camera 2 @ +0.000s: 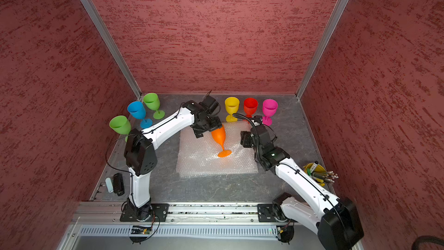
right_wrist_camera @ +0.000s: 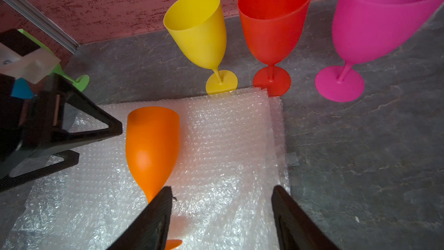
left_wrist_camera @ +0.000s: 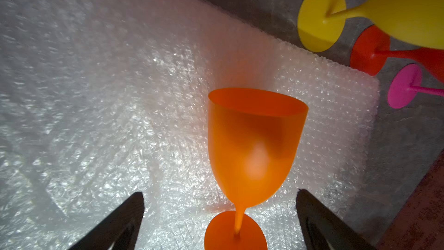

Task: Unpack wine glasses from bubble wrap
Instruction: Pick up the wine glass from the bubble wrap.

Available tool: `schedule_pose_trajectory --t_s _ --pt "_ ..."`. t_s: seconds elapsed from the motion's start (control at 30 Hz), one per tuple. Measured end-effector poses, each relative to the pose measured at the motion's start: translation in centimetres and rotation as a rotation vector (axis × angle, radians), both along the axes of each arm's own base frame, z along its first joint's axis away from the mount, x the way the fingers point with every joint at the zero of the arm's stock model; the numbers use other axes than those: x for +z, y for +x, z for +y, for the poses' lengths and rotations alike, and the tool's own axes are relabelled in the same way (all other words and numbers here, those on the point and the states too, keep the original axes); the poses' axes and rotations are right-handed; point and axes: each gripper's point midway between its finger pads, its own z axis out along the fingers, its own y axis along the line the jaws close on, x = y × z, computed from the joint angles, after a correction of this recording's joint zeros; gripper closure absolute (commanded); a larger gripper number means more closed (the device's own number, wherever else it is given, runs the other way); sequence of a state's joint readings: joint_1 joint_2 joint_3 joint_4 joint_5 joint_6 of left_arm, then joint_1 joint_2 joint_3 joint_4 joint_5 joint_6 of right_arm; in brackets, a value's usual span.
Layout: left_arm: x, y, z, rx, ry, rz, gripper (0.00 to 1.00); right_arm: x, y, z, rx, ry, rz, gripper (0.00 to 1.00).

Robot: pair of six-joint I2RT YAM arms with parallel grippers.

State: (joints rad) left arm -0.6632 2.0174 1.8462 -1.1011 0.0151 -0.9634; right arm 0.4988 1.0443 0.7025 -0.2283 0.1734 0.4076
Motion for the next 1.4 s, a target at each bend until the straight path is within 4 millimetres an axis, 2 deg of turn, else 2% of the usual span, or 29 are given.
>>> schedule_pose_trajectory --t_s 0.17,0.33,0.47,0.67,0.83,1.0,1.2,1.3,1.4 --pt "-2.4 0.0 -1.5 -0.012 0.001 0.076 0.00 -1.5 -0.3 -0.2 -0.008 0.004 0.019 0.32" --pt "-3.9 1.3 -3.3 -0.040 -0.024 0.084 0.00 -2.0 -0.4 -0.1 -0.005 0.020 0.020 0.32" --pt "-5.3 1.6 -3.9 -0.068 -0.035 0.092 0.00 -2.5 -0.7 0.6 0.024 0.061 0.019 0.32" --pt "-6.0 2.5 -3.9 -0.067 -0.063 0.077 0.09 -3.7 -1.5 1.1 0.055 0.090 0.047 0.32" --pt "-6.6 2.6 -3.1 -0.063 -0.071 0.061 0.17 -2.3 -1.7 1.1 0.062 0.118 0.008 0.33" --pt "-5.8 2.4 -2.3 -0.055 -0.091 0.033 0.21 -1.5 -1.8 1.1 0.066 0.128 -0.010 0.33" --pt "-4.6 2.4 -1.0 -0.038 -0.103 -0.004 0.22 -0.8 -1.7 1.1 0.067 0.134 -0.022 0.33" --pt "-2.4 2.3 0.2 -0.042 -0.099 -0.071 0.22 0.2 -1.7 1.1 0.068 0.143 -0.042 0.32" --pt "1.5 2.9 1.2 -0.081 -0.121 -0.223 0.22 1.9 -1.8 0.8 0.060 0.161 -0.093 0.32"
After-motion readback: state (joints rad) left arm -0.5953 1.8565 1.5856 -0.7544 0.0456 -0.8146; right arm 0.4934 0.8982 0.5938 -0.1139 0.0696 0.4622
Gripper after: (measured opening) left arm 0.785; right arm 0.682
